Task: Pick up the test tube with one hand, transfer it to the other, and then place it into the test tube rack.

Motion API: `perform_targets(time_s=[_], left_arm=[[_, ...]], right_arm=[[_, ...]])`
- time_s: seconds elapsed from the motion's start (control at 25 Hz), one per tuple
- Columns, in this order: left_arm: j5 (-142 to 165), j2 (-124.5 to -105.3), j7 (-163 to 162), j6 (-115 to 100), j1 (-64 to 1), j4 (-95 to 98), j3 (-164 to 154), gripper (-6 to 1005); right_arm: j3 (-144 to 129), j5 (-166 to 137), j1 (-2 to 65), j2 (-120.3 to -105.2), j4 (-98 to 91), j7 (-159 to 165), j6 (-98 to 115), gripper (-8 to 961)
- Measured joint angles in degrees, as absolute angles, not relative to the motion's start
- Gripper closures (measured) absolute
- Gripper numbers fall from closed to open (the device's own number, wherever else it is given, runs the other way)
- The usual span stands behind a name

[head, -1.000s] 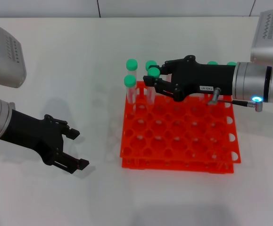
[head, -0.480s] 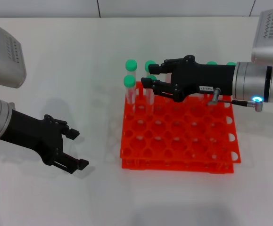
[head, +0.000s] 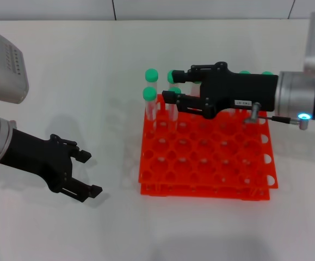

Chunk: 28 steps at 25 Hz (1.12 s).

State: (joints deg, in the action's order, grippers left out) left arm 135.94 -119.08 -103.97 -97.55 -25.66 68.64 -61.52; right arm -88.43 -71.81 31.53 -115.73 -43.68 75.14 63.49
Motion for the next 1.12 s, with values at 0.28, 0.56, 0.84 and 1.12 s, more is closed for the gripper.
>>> perform_targets(time_s=[0.28, 0.56, 0.84, 1.12], left_arm=[[135.0, -119.09, -103.6, -97.6, -25.6, 68.6, -61.3, 112], [128.3, -118.97, -101.4, -98.0, -24.2, 69.3, -60.0, 112], [118.5, -118.98, -96.8, -98.6, -20.9, 70.1, -55.7, 112], [108.8, -119.11, -92.6, -99.0, -17.4, 69.4, -53.4, 112]], right_arm=[[-87.1, -72.5, 27.0, -114.93, -50.0, 77.0, 66.6, 462], [-78.4, -82.3, 23.8, -112.66, -54.0, 86.0, 74.9, 458], [-69.3, -93.2, 23.4, -112.5, -55.4, 90.5, 82.8, 460], [-66.6, -98.1, 23.2, -112.45, -56.8, 91.8, 85.3, 462]])
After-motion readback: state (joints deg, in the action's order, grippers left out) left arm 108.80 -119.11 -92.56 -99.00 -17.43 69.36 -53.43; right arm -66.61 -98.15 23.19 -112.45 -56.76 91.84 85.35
